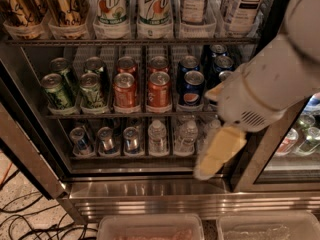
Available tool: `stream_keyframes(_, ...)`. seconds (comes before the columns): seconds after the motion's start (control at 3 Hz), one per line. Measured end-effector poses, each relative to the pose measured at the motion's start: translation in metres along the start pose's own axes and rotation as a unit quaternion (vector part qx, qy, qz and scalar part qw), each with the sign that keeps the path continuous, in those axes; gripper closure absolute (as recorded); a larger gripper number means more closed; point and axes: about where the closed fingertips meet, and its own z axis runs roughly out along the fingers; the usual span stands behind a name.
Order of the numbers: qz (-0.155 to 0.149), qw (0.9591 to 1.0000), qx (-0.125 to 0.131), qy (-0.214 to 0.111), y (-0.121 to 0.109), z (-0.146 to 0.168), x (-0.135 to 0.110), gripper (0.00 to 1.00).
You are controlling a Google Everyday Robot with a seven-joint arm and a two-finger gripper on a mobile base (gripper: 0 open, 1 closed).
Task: Pick redbull can from bottom shelf of fridge
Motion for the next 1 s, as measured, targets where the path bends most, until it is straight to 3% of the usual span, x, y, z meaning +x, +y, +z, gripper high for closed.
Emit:
stream_keyframes(0.33,0.012,0.9966,-0.026,-0.077,0.032,0.049,-0.034,0.00)
stream_keyframes(0.67,0.021,0.9880,-0.042,-0.147,0.065,0.097,-0.048,0.00)
stream_keyframes(1.0,0.009,0.9824,-0.019,-0.186,0.064,0.098,-0.070,0.00)
